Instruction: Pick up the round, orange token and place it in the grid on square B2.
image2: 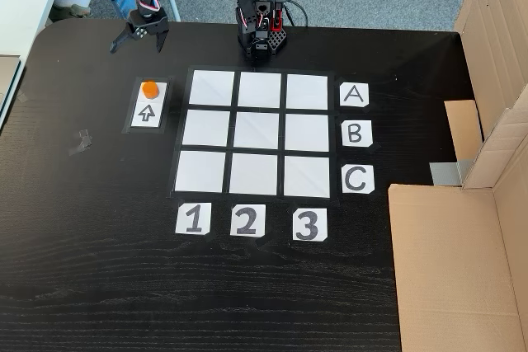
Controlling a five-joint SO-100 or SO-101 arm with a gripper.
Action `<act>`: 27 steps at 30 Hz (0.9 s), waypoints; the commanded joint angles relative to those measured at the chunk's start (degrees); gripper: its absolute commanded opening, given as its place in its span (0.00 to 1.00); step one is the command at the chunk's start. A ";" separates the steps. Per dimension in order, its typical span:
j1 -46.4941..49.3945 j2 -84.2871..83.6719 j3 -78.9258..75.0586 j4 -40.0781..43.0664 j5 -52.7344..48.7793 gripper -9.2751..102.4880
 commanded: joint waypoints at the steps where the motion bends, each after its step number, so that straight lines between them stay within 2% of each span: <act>1: -1.67 -1.41 -3.60 0.35 1.05 0.59; 27: -10.90 -11.07 -9.76 -0.53 5.54 0.60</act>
